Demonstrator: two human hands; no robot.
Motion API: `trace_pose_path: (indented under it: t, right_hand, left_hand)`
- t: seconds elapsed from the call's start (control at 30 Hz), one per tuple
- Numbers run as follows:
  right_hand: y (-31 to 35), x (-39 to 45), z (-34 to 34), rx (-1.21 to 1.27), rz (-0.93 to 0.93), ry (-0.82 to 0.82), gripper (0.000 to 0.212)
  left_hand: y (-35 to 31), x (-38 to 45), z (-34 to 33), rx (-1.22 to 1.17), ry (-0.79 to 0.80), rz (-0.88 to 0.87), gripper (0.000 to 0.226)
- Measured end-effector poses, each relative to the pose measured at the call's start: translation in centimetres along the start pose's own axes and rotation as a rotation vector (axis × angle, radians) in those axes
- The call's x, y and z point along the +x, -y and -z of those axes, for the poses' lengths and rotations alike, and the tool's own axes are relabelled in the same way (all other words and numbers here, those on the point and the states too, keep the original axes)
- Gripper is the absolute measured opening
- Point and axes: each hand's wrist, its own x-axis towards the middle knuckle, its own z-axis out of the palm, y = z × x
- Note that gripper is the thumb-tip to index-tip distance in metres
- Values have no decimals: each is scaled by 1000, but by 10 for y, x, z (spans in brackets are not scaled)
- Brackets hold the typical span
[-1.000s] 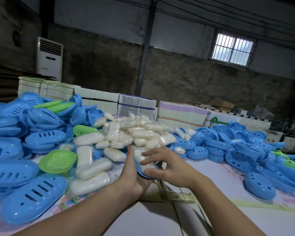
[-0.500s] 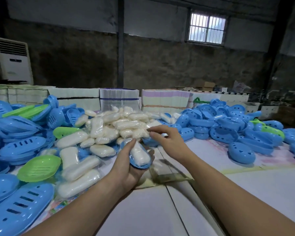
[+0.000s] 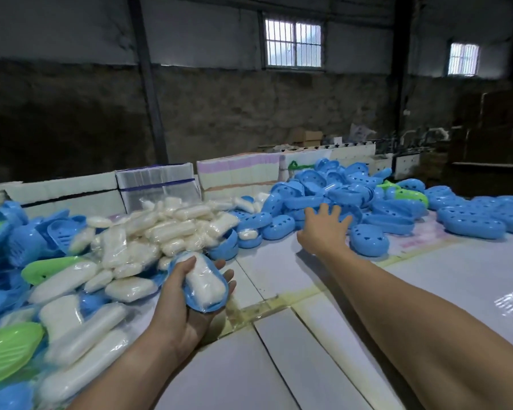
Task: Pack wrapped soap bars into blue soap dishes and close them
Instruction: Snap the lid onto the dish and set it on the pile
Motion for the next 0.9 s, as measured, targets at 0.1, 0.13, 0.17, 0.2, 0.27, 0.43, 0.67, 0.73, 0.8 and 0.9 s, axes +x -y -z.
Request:
trace_pose_path:
  t: [0.1, 0.13, 0.17, 0.2, 0.27, 0.43, 0.67, 0.73, 0.8, 0.9]
  right_hand:
    - [-17, 16, -7, -64, -48, 34, 42]
    - [-23, 22, -11, -84, -67, 46, 43]
    - [-29, 29, -14, -86, -84, 51, 44]
    - [-34, 35, -16, -71, -100, 43, 44]
    - [-41, 48, -18, -32, -141, 17, 44]
    - [-65, 73, -18, -53, -301, 38, 41]
    - [-73, 73, -30, -60, -92, -28, 29]
    - [-69, 64, -31, 48, -10, -70, 26]
    - [-61, 53, -25, 159, 7, -98, 30]
    - [-33, 31, -8, 302, 21, -165, 52]
  left_hand:
    - [0, -2, -2, 41, -15, 1, 39]
    - [0, -2, -2, 64, -18, -3, 37]
    - [1, -1, -2, 83, -20, -5, 36]
    - [1, 0, -1, 97, -22, -7, 35]
    - [2, 3, 1, 121, -17, -14, 37]
    - [4, 10, 4, 130, 16, -48, 43]
    - [5, 12, 6, 137, 9, -72, 35]
    - [5, 11, 4, 139, 10, -82, 33]
    - [5, 10, 3, 136, 16, -84, 33]
    - [5, 11, 5, 123, 1, -73, 47]
